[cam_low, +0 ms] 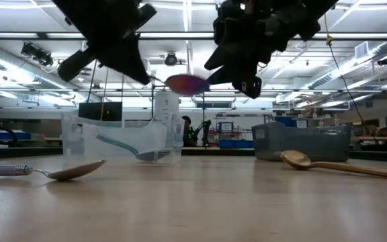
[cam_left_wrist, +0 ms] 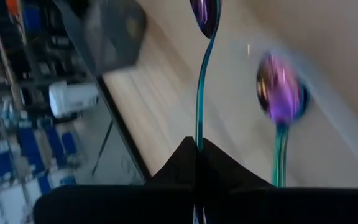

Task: Sort silverware by color (type)
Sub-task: Put the blue spoon into the bottom transparent bin

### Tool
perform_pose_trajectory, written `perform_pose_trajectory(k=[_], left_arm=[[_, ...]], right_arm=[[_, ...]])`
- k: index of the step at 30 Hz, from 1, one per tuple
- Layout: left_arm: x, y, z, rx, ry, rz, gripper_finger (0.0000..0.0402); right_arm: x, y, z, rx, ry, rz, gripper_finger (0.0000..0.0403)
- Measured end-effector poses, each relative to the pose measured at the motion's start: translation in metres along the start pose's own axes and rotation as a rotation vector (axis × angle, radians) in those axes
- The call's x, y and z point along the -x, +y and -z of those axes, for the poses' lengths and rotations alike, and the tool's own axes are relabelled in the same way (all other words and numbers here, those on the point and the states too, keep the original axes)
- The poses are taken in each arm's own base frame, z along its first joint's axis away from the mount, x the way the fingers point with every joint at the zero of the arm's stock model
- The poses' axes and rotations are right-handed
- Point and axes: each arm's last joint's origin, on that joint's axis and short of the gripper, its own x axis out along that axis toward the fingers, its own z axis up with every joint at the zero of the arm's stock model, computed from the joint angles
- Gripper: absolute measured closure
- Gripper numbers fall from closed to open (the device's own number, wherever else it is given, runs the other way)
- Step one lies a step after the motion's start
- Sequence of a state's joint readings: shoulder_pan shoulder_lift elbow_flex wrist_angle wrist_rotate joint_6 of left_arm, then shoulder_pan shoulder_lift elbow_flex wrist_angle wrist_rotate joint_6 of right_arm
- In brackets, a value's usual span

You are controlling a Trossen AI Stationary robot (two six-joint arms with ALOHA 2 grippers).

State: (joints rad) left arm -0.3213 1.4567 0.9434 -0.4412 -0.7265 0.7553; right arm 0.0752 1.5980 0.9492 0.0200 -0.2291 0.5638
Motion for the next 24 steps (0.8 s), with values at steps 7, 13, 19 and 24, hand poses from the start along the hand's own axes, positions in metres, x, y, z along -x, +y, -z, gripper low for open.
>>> perform_pose_trajectory(k=[7,13,19,24], left_arm=[[-0.004,-0.022,0.014,-0.054,0.134,-0.029,0.0393],[-0.002,-0.028,0.028,-0.046,0.178,-0.058,0.0393],[0.012,-0.027,0.043,-0.011,0.148,-0.085,0.0393],[0.009,-0.042,0.058,-0.038,0.158,-0.081,0.0393]], right_arm=[[0.009,0.016,0.002,0.091,-0.097,0.115,0.0273],[0.006,0.030,0.014,0.139,-0.106,0.159,0.0273],[0.004,0.047,0.024,0.171,-0.148,0.197,0.0272],[0.005,0.061,0.035,0.212,-0.229,0.294,0.0272]])
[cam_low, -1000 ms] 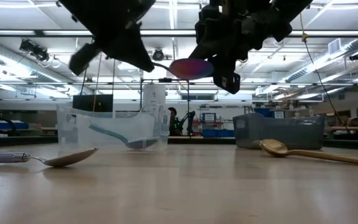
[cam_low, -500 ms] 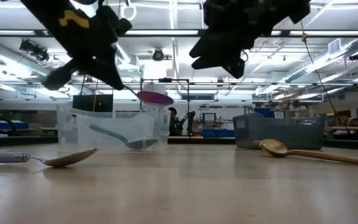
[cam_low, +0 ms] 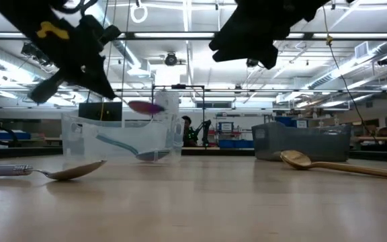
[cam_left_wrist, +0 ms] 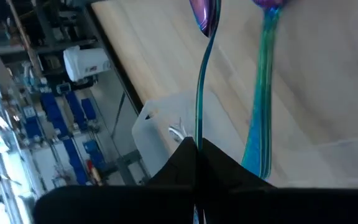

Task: Sort silverware by color (type)
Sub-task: Put the blue spoon into the bottom transparent bin

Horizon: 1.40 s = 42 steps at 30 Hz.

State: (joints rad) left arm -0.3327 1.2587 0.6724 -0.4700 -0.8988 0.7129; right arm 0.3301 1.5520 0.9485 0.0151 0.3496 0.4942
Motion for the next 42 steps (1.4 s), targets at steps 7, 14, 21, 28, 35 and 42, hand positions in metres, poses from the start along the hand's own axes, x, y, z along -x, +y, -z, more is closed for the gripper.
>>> perform_pose_trajectory(k=[7,14,21,28,35,42], left_arm=[[-0.017,-0.010,0.005,-0.038,-0.001,-0.033,0.0392],[-0.026,-0.006,0.006,-0.059,-0.095,0.053,0.0388],[-0.031,-0.005,0.008,-0.039,-0.181,0.147,0.0388],[-0.039,-0.002,0.014,-0.002,-0.210,0.206,0.0387],[-0.052,-0.005,0.012,0.027,-0.190,0.232,0.0376],[-0.055,-0.006,0.009,0.039,-0.195,0.223,0.0319]], right_arm=[[0.006,0.012,0.007,0.000,-0.047,0.062,0.0273],[0.005,0.011,0.019,-0.021,-0.071,0.043,0.0274],[0.004,0.005,0.028,-0.059,-0.089,0.057,0.0274],[0.003,0.002,0.035,-0.073,-0.110,0.040,0.0274],[0.003,0.002,0.035,-0.072,-0.109,0.040,0.0274],[0.003,0.002,0.035,-0.072,-0.108,0.040,0.0274]])
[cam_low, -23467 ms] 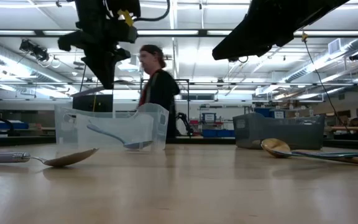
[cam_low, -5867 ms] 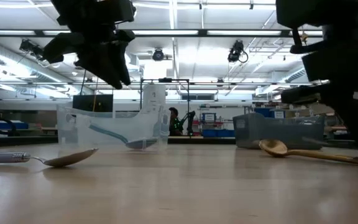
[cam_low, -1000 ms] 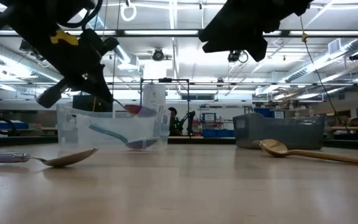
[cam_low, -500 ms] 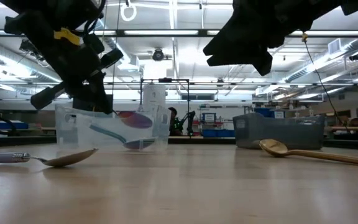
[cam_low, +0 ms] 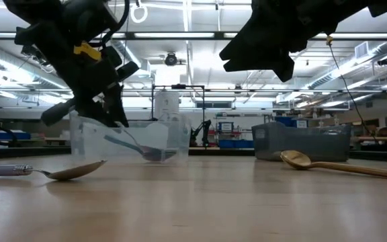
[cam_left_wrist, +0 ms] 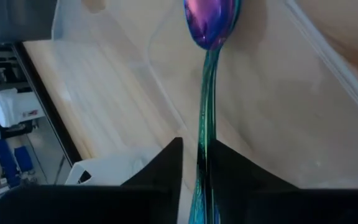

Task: Sort silverware by color (type)
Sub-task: Put the blue spoon into the bottom transparent bin, then put the gold spoon into the black bin

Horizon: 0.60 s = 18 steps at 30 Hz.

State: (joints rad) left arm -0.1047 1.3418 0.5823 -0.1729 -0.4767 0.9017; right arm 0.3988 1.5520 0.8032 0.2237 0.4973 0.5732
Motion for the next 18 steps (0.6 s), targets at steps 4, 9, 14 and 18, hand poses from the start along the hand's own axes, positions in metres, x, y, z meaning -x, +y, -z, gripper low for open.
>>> perform_pose_trajectory(k=[4,9,14,18], left_arm=[[0.004,0.004,-0.004,0.039,-0.018,-0.064,0.0287],[0.011,0.006,-0.008,0.049,-0.028,-0.109,0.0264],[0.019,0.010,-0.006,0.104,-0.041,-0.144,0.0256],[0.028,0.015,-0.004,0.125,-0.066,-0.172,0.0255]], right_arm=[[0.000,0.000,0.000,0.001,0.000,0.000,0.0274],[0.000,0.000,0.001,0.007,0.002,0.000,0.0274],[0.000,-0.001,0.001,0.009,0.004,0.002,0.0274],[0.000,-0.001,0.001,0.011,0.004,0.002,0.0274]])
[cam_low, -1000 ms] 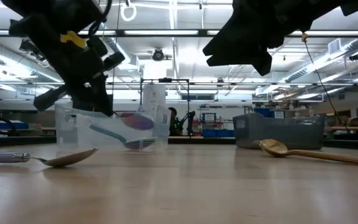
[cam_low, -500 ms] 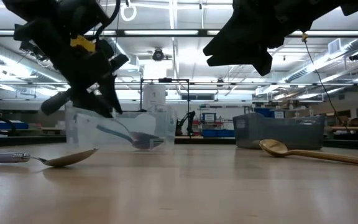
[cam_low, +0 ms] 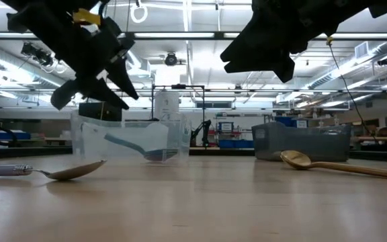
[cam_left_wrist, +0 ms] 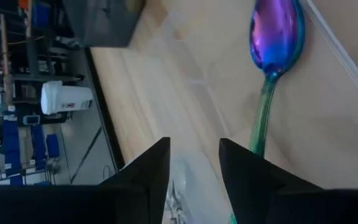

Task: Sort silverware by color (type)
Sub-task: Put the gold spoon into the black bin

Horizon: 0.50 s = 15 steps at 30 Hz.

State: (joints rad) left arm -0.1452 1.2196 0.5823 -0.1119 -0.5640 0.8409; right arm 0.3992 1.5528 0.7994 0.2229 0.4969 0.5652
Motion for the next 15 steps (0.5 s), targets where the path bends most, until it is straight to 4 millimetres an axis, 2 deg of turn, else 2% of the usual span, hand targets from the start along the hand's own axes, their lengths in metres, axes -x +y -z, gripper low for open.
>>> perform_pose_trajectory(k=[15], left_arm=[[0.037,0.019,0.009,0.268,-0.182,0.029,0.0255]], right_arm=[[0.000,0.000,0.000,0.000,-0.001,0.000,0.0274]])
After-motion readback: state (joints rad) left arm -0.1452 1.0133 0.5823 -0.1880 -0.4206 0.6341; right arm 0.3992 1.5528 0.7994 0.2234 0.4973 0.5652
